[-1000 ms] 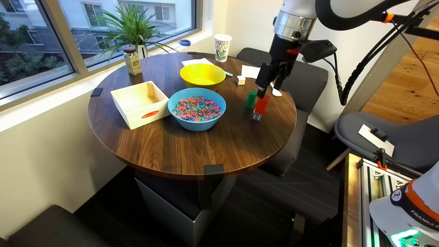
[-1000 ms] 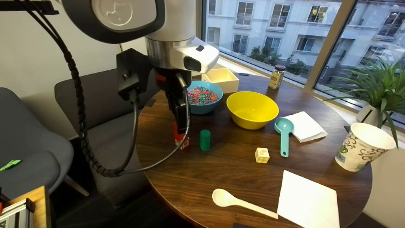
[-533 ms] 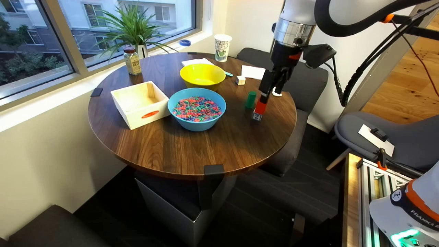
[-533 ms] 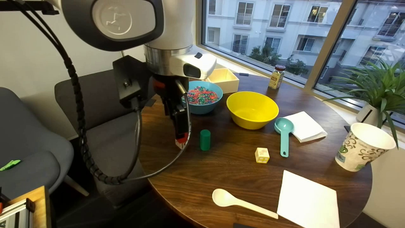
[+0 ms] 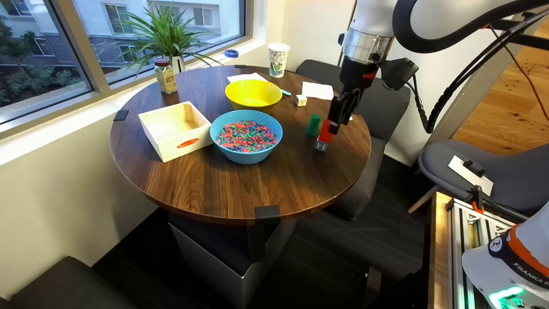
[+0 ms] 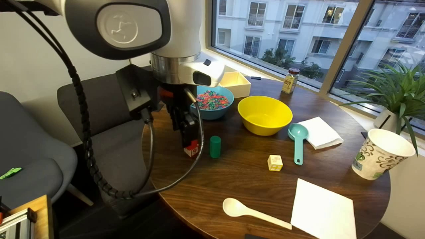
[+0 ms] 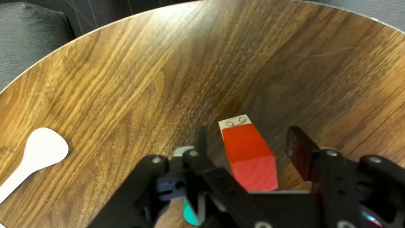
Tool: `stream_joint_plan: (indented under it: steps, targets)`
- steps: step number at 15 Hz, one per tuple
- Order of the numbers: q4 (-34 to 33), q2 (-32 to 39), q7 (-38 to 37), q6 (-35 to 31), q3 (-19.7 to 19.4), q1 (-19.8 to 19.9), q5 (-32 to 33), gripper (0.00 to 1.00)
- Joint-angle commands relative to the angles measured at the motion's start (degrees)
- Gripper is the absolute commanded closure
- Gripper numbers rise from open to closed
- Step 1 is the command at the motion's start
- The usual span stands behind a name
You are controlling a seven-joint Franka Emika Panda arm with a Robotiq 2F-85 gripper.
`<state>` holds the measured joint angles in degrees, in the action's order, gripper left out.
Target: Pu the green block on the table, then the orange block on the green block and put the wooden block on the orange block
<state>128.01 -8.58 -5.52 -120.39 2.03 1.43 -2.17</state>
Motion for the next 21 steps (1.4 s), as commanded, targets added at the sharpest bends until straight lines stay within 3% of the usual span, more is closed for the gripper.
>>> stream_joint_plan:
  steps: [1,3,7,9,10,12,18,21]
  targets:
    - [1.64,-0.56,1.09,-2.61,-0.45,-0.63,0.84,0.08]
    - [1.77,-0.44,1.19,-3.75,-0.4,-0.63,1.13,0.01]
    - [2.67,-0.18,2.88,-7.27,-0.41,-0.79,1.42,0.01]
    - [3.45,-0.14,3.99,-9.19,-0.4,-0.92,1.49,0.15]
    - [3.65,-0.11,4.45,-9.79,-0.42,-1.02,1.25,0.29]
    - [4.05,-0.15,5.27,-10.75,-0.45,-1.19,0.98,0.47]
    - [4.23,-0.35,6.07,-10.9,-0.51,-1.43,0.68,0.92]
    - [3.81,-0.66,5.96,-10.11,-0.53,-1.3,1.06,0.92]
